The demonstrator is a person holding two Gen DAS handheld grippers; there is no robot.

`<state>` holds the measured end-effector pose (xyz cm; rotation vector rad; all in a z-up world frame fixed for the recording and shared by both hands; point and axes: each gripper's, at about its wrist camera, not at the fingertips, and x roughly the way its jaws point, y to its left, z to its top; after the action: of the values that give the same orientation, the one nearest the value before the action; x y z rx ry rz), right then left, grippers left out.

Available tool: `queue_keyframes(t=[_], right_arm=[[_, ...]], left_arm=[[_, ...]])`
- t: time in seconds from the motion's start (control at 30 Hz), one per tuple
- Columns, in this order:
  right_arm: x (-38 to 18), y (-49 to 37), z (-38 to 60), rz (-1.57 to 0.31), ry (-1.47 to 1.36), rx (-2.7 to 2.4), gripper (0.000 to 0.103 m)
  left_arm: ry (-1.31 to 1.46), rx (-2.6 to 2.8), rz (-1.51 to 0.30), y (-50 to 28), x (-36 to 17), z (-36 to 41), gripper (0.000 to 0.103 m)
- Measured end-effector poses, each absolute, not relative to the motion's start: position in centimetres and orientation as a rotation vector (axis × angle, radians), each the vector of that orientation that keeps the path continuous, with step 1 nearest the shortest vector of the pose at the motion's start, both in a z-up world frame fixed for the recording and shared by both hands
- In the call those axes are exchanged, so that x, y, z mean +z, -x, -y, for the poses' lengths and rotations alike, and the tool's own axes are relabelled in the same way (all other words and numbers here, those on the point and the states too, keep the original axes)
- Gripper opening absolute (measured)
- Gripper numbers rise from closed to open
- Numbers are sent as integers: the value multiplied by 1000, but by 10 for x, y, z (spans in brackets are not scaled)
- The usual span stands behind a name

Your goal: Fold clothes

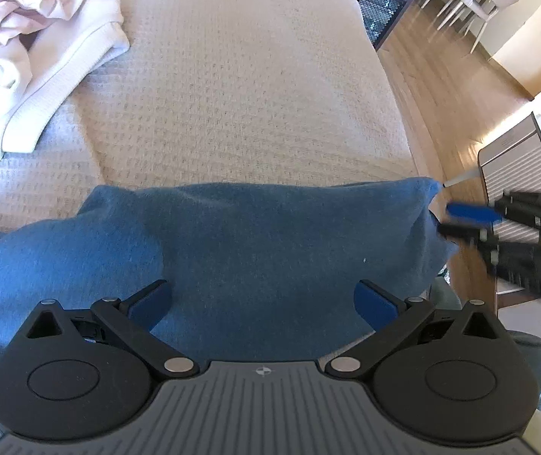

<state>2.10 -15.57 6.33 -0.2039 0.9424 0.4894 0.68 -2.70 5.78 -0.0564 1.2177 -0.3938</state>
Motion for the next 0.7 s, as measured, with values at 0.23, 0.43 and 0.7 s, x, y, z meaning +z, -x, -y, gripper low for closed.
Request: queue_keyframes(t=[0.23,0.43,0.7], right_arm=[[45,-4,118,-986,202,526,24],[33,-6,120,-1019,135,463,24],[27,-9,118,-1039,91,403,24]], left_arm=[[83,-371,-1219,4,56,12,103],[82,-341,-1247,4,42,2,103],[6,-358,-1247,6,38,9,103]])
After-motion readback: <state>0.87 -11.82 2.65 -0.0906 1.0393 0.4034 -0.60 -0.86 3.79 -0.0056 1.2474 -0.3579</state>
